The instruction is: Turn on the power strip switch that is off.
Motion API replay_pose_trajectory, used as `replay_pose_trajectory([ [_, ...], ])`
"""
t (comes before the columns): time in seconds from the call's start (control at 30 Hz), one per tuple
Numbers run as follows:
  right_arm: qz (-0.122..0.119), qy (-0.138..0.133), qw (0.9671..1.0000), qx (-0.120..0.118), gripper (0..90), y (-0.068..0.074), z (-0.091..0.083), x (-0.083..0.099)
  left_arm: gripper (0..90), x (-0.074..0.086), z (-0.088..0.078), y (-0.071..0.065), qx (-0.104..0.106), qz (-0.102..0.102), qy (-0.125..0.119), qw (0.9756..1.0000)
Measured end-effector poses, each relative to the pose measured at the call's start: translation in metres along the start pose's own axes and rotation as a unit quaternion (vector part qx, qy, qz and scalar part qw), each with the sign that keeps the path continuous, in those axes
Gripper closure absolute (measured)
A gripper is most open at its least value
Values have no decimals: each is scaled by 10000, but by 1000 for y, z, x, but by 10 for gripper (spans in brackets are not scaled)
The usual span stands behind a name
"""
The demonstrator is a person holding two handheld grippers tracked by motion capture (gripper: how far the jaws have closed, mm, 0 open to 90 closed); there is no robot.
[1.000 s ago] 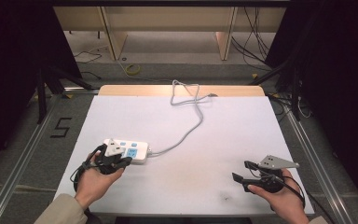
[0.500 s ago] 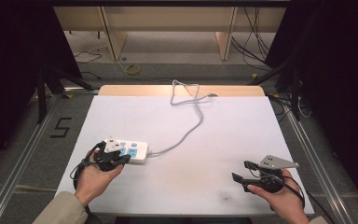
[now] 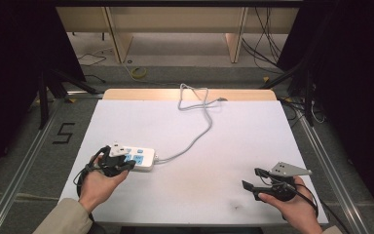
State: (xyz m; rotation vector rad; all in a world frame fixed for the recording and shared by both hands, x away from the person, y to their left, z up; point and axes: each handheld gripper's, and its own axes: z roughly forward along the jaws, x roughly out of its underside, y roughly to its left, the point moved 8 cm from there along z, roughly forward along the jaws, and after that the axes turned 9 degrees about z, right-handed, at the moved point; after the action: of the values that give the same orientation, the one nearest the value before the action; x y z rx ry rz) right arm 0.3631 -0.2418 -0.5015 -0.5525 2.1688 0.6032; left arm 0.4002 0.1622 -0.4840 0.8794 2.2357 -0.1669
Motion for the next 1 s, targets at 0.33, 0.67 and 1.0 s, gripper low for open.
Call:
replay_pose_trajectory([
  [0.33,9,13,10000,-2,299,0,0,0,900,-2,2,4,-13,-58,12,10000],
  [0.67,17,7,10000,-1,299,0,0,0,900,-3,4,7,-46,-87,45,9999],
  [1.0,13,19,10000,-6,300,0,1,0,900,-3,4,10,-92,-108,111,9998],
])
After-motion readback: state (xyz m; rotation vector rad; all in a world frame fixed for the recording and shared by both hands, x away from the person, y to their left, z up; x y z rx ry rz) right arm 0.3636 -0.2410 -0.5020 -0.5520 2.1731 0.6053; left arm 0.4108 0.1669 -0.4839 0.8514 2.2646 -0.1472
